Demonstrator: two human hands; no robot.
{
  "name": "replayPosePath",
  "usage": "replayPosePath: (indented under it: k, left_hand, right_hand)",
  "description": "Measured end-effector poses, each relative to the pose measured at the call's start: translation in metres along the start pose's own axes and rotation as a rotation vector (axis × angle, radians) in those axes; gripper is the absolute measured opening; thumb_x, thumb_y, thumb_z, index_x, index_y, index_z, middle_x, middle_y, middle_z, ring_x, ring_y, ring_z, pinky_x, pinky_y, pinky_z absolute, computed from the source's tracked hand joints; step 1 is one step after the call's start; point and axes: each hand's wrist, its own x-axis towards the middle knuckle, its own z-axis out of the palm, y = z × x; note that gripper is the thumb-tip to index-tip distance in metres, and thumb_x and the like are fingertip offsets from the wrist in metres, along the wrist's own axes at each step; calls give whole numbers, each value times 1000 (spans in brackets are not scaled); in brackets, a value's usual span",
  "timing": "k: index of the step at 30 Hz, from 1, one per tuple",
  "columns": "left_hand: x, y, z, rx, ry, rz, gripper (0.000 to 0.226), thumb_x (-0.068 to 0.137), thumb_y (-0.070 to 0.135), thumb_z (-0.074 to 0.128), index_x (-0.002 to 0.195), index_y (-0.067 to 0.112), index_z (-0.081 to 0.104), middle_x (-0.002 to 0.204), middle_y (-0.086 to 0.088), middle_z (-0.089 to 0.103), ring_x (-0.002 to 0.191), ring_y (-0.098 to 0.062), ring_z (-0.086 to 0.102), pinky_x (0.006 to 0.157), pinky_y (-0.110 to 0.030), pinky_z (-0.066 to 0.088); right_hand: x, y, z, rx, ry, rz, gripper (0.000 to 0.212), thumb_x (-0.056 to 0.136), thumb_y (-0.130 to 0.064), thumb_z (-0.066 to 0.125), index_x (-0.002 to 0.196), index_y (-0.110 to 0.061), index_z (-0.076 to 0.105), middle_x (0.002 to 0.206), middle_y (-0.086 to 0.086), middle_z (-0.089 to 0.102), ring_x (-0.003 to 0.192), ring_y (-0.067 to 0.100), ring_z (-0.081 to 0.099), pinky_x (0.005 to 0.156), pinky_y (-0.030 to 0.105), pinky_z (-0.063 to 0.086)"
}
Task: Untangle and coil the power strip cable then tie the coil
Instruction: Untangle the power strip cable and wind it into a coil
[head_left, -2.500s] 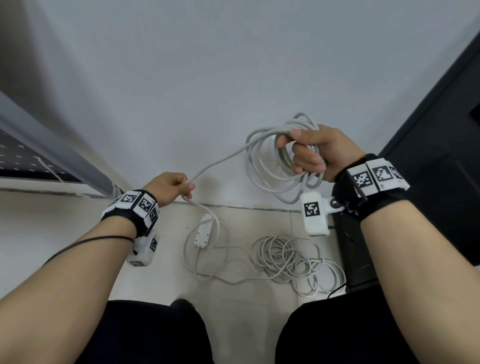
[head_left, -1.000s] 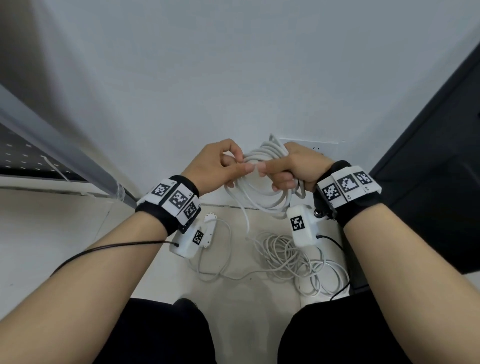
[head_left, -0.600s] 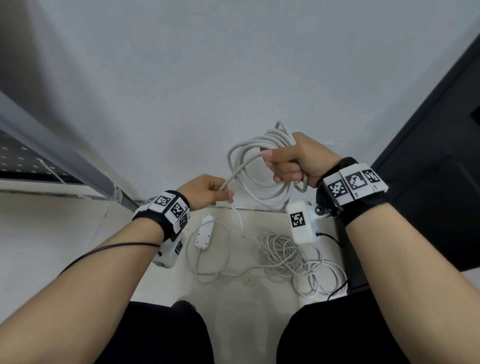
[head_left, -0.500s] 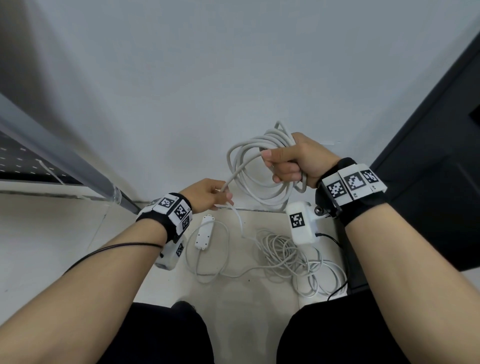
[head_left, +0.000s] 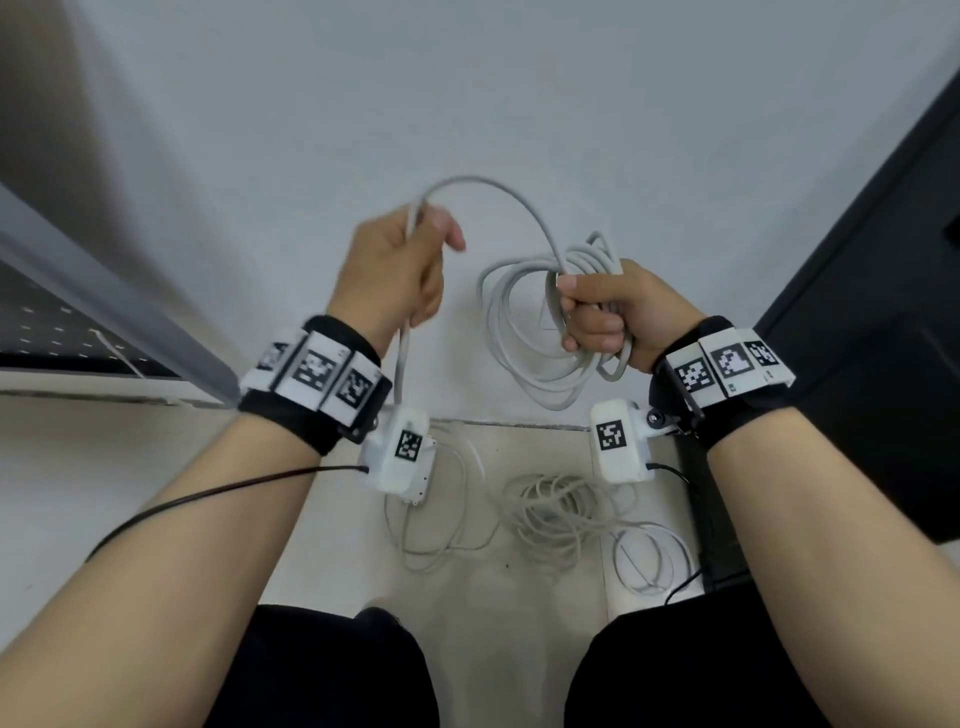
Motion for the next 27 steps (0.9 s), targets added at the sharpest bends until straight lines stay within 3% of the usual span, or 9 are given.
replayPosePath:
  k: [5, 10, 15, 19, 22, 24, 27]
  left_hand:
    - [-6, -43, -8, 283, -88, -317, 37, 104, 39, 37, 86, 14, 58, 48, 11, 35, 44, -12, 32, 46, -25, 32]
    - [-3, -58, -12, 370, -123, -411, 29, 103, 28, 38, 89, 15, 59, 55, 9, 39, 48, -10, 33, 47, -22, 30]
    - [-10, -75, -24, 474, -208, -406, 29, 103, 22, 42, 81, 10, 59, 61, -3, 49, 52, -16, 44, 53, -27, 39]
    - [-24, -99, -43, 668, -392, -555, 32, 97, 26, 57, 67, 13, 59, 63, -5, 65, 64, -18, 55, 68, -27, 43]
    - [-34, -121, -64, 856, -475, -713, 27, 89, 15, 65, 62, 18, 66, 86, 0, 75, 93, -12, 65, 93, -28, 44]
    - [-41, -130, -79, 876, -453, -764, 24, 89, 15, 66, 67, 20, 70, 95, 1, 75, 106, -15, 63, 101, -30, 40]
    - [-48, -137, -97, 922, -403, -756, 16, 94, 24, 63, 89, 15, 75, 102, -3, 73, 105, -19, 60, 89, -27, 38]
  right_hand:
    - [-3, 3, 2, -53, 13, 4, 25, 88, -15, 61, 67, -6, 52, 41, 1, 39, 36, 15, 35, 62, 34, 35]
    - [-3, 3, 10, -63, 15, 6, 33, 84, -28, 62, 62, -7, 48, 41, 3, 39, 37, 18, 34, 62, 37, 32]
    - [-3, 2, 9, -48, 49, -8, 33, 89, -20, 59, 61, -7, 48, 39, 1, 39, 36, 17, 34, 62, 36, 32]
    - [-2, 2, 7, -23, 94, -25, 32, 92, -16, 57, 64, -5, 50, 40, 5, 41, 36, 19, 36, 62, 37, 34]
    - [-2, 1, 5, 42, 140, -54, 29, 82, -24, 61, 64, -4, 51, 39, 3, 43, 35, 17, 39, 62, 35, 39]
    - [-3, -2, 0, 82, 170, -83, 29, 83, -24, 61, 65, -4, 51, 39, 2, 42, 34, 16, 39, 63, 35, 40]
    - [-4, -3, -6, 83, 202, -102, 30, 91, -20, 57, 66, -5, 51, 39, 2, 41, 35, 16, 39, 64, 34, 41]
